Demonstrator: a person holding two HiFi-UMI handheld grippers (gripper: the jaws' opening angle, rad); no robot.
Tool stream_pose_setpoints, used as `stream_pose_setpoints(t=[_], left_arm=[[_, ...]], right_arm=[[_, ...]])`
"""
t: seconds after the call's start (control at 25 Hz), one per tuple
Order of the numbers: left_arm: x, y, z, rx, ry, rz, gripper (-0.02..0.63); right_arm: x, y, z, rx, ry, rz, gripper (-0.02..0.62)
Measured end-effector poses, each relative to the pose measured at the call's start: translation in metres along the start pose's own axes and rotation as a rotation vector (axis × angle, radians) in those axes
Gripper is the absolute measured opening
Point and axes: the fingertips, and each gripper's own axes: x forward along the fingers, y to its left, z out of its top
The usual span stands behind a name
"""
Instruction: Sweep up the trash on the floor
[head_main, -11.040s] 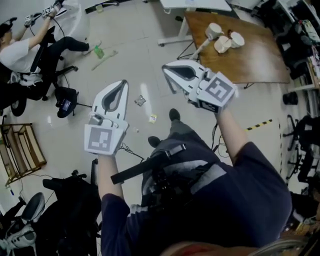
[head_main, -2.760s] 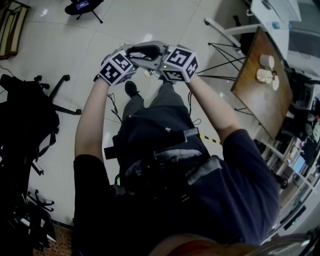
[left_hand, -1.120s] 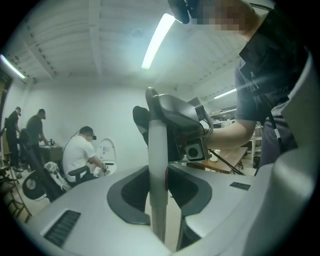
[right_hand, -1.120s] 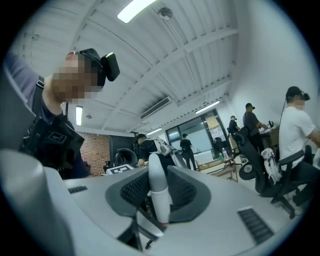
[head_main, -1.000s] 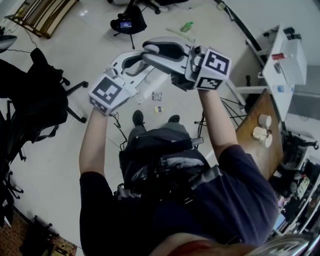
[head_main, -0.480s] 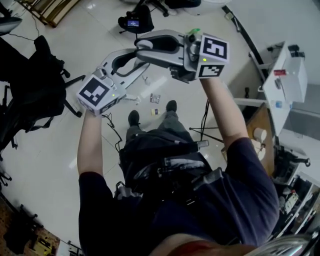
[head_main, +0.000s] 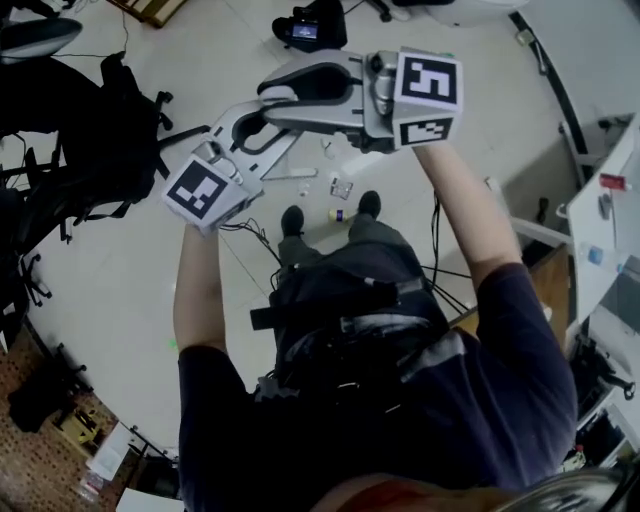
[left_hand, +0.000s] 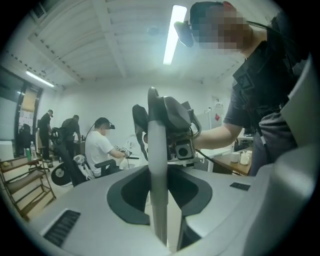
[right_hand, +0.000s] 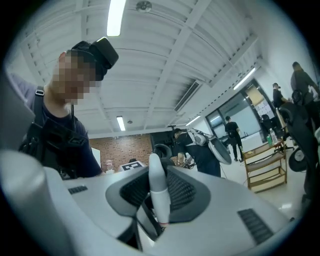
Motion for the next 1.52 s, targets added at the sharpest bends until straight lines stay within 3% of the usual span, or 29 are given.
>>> stream_pose_setpoints(t=[0.24,0.36,0.48,0.76,1.0,1.24,1.4,1.52], left_arm=[[0.051,0.008,-0.019,0.016,0.063,0.172,0.094],[0.064,0.022,-0.037,0.015,0.084,0.204,0.094],[0.077,0.034,-0.062,0.016,0.103,0.192,0.094],[0.105,0.069,-0.117,-0.012,0.140,0.208,0.094],[0.128,0.076,-0.163,-0.010,0.209,0.169,0.094],[0.133,0.068,-0.182,-0.028,0.214,0.159,0.094],[0.128,0.050,-0.186,-0.022,0.236,0.128,0.095],[0.125,0.037,-0.192,-0.103,0.245,0.114,0.103]], right_arm=[[-0.035,-0.017,-0.019,-0.036,0.097,0.026,0.118],[-0.036,-0.034,-0.041,-0.078,0.194,0.017,0.118],[-0.034,-0.049,-0.066,-0.095,0.269,-0.008,0.119],[-0.036,-0.092,-0.115,-0.068,0.318,-0.088,0.120],[-0.049,-0.118,-0.160,-0.055,0.387,-0.147,0.120],[-0.054,-0.118,-0.179,-0.055,0.393,-0.147,0.118],[-0.053,-0.098,-0.187,-0.078,0.449,-0.098,0.118],[-0.054,-0.084,-0.195,-0.081,0.474,-0.066,0.118]])
